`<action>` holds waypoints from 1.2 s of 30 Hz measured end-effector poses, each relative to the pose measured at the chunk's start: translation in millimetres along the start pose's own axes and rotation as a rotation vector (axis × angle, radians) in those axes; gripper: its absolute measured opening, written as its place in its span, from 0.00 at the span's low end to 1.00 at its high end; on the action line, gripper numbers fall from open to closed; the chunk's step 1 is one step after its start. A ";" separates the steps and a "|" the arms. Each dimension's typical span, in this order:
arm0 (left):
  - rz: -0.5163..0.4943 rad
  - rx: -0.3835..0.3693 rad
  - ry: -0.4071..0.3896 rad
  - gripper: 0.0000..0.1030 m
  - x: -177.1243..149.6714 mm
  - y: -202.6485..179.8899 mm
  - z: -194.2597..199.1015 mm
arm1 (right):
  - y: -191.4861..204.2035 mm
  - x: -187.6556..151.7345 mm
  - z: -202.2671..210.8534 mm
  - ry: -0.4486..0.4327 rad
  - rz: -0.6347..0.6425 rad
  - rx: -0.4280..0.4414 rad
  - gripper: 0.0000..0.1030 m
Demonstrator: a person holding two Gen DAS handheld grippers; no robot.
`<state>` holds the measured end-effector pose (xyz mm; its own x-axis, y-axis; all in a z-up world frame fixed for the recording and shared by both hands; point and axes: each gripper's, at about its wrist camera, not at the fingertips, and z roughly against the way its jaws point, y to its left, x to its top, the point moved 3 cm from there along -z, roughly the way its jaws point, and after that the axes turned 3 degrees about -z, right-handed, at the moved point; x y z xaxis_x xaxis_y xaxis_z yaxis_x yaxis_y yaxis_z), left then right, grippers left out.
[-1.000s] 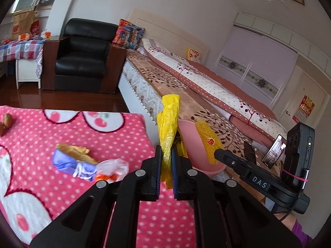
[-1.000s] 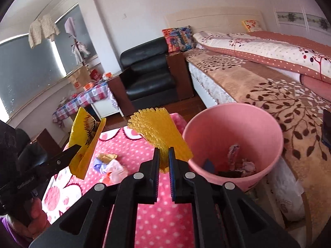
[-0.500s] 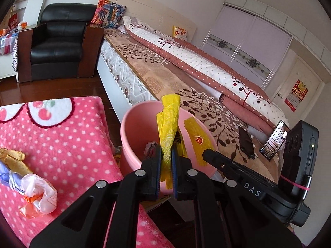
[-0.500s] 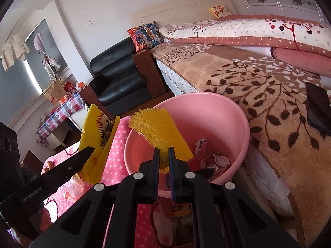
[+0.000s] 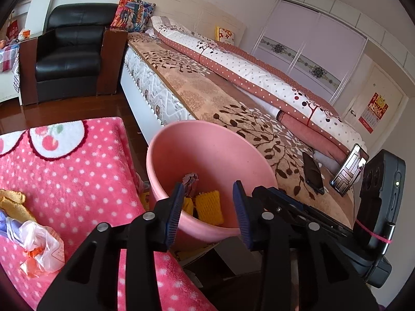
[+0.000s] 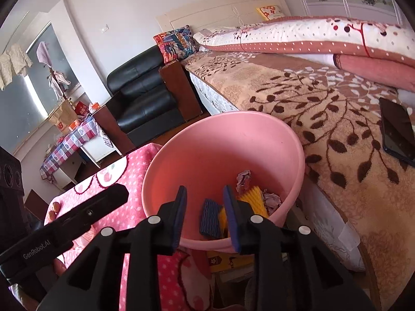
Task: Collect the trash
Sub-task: 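Move both grippers back to the blue cloth and clear bag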
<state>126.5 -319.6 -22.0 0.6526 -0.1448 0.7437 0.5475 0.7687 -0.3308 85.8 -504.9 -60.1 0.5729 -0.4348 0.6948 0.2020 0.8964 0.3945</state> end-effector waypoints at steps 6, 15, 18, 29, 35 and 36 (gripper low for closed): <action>-0.002 0.041 -0.044 0.38 -7.5 4.5 41.7 | 42.6 -19.0 27.2 -0.037 0.078 0.040 0.37; -0.002 0.207 -0.119 0.38 -36.4 38.0 124.7 | 113.5 -72.5 36.2 0.024 0.168 0.153 0.38; 0.014 0.273 -0.129 0.38 -53.7 57.7 146.3 | 130.7 -90.0 33.2 0.053 0.187 0.175 0.38; 0.219 0.337 -0.093 0.38 -83.5 127.2 170.1 | 168.7 -120.0 9.2 0.122 0.245 0.204 0.38; 0.337 0.332 -0.053 0.38 -79.3 154.9 153.6 | 169.3 -124.4 -5.0 0.154 0.235 0.232 0.38; 0.369 0.325 -0.044 0.38 -77.4 160.6 149.6 | 169.4 -124.8 -6.8 0.160 0.237 0.230 0.38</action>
<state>85.6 -91.7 -45.8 0.7455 0.1945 0.6374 0.0877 0.9195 -0.3831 53.9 -298.3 -84.1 0.7032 -0.1824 0.6872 -0.1242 0.9201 0.3714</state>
